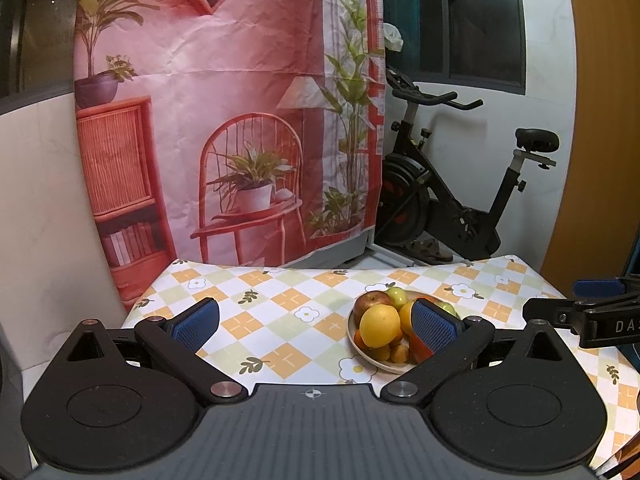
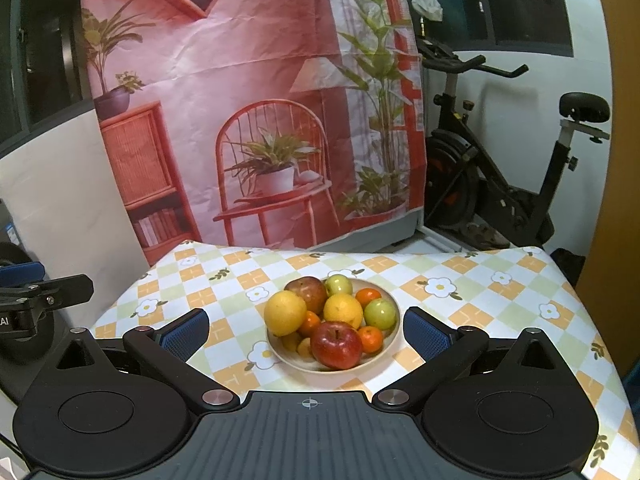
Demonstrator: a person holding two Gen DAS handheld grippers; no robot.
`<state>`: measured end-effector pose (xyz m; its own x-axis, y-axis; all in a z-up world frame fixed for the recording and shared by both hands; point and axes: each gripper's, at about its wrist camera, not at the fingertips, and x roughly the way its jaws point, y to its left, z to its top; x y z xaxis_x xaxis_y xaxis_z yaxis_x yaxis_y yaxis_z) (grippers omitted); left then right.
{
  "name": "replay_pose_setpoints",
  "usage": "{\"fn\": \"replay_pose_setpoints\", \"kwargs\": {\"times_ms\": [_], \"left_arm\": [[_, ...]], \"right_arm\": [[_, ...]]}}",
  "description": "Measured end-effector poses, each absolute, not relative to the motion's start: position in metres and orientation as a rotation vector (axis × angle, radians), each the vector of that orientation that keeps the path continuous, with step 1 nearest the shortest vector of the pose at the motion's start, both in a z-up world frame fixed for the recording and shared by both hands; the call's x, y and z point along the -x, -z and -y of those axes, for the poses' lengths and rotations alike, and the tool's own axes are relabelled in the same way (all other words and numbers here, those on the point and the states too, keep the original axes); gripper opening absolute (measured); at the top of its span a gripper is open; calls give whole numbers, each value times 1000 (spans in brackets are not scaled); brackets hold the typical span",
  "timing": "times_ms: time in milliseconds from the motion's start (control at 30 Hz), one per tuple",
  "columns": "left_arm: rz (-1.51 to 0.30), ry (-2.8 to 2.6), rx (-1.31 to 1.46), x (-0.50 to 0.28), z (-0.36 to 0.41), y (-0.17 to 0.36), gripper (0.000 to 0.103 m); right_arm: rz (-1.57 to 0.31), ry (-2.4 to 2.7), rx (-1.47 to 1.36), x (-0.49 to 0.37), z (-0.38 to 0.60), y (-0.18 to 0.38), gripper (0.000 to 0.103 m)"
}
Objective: Organize fruits
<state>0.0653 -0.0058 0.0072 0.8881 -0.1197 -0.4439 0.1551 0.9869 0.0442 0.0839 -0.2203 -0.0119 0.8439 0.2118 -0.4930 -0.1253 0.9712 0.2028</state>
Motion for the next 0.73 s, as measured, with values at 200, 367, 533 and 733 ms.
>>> {"fn": "replay_pose_setpoints", "kwargs": {"times_ms": [200, 367, 533, 733], "left_arm": [[-461, 143, -75, -68, 6, -9, 103], [-465, 145, -70, -67, 5, -8, 103], [-469, 144, -64, -69, 5, -7, 103], [-468, 141, -59, -70, 5, -7, 103]], "right_arm": [[-543, -180, -164, -86, 220, 15, 103], [-544, -179, -163, -86, 220, 15, 103], [-547, -181, -163, -86, 219, 18, 103], [-548, -181, -164, -87, 218, 19, 103]]}}
